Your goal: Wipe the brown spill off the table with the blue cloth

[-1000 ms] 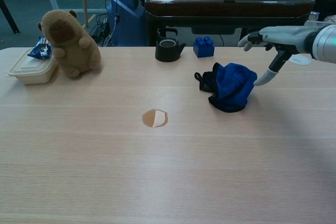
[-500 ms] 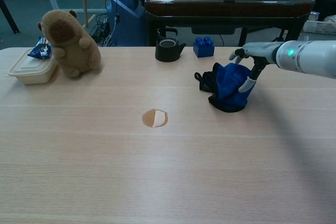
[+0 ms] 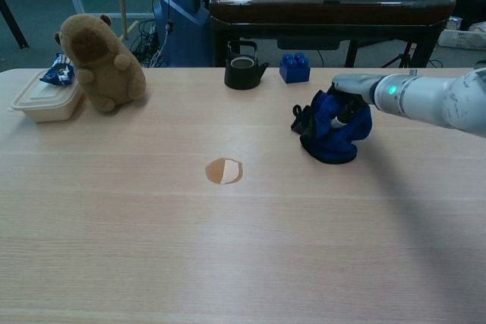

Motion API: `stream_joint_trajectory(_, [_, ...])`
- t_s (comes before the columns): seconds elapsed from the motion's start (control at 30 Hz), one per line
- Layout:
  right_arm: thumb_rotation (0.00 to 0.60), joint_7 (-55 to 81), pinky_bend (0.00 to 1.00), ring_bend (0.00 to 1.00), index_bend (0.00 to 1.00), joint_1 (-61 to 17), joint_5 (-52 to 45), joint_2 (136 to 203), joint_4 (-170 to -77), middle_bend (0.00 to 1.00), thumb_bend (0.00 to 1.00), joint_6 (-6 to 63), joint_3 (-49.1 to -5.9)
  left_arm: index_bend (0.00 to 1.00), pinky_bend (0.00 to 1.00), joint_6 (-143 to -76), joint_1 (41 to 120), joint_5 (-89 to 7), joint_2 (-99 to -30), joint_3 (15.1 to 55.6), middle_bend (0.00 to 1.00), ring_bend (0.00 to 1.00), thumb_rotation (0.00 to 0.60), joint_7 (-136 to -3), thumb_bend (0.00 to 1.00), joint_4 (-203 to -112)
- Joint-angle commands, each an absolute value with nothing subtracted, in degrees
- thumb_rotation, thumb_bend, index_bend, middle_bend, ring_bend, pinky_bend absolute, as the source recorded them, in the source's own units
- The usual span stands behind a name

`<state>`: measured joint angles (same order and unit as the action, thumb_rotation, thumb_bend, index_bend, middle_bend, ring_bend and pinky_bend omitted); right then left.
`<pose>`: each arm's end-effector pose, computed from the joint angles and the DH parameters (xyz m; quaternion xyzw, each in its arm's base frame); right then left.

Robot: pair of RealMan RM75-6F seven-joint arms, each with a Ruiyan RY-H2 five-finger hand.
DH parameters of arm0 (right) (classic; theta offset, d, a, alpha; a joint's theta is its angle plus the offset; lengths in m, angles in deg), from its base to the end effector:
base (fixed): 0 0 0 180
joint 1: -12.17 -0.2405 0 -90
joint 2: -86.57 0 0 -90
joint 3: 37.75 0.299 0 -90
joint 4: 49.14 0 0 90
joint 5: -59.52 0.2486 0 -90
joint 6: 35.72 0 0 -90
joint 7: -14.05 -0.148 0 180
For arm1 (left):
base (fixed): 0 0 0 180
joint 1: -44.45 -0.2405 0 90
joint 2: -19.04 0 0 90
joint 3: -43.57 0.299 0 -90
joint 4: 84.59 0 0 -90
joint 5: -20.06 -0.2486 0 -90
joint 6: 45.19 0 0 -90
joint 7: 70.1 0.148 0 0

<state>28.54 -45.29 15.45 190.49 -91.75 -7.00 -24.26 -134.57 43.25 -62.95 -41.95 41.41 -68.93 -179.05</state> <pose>-0.2100 -0.5134 -0.1018 0.7093 -0.4745 0.2469 0.4592 -0.3822 0.1483 0.1704 -0.5526 -0.3974 -0.3545 0.6412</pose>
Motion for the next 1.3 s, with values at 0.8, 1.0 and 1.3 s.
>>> stream_joint_trajectory(0.8, [0.600, 11.5, 0.72, 0.51, 0.66, -48.3, -4.0, 191.0, -109.0, 0.58, 0.63, 3.7, -17.8, 0.22, 0.07, -135.4, 42.2, -62.6, -41.6, 41.3, 0.16, 0.10, 0.600, -70.5, 0.27, -178.0])
stream_joint_trajectory(1.0, [0.600, 13.8, 0.72, 0.51, 0.66, -49.8, -5.9, 194.7, -107.3, 0.58, 0.63, 2.2, -20.9, 0.22, 0.07, -135.3, 42.0, -62.4, -41.7, 41.4, 0.16, 0.10, 0.600, -71.4, 0.27, -177.2])
stream_joint_trajectory(1.3, [0.600, 19.3, 0.72, 0.51, 0.66, -51.6, -5.6, 201.3, -98.1, 0.58, 0.62, -1.1, -24.1, 0.22, 0.07, -135.7, 41.3, -62.3, -41.8, 41.5, 0.16, 0.10, 0.600, -72.5, 0.27, -176.3])
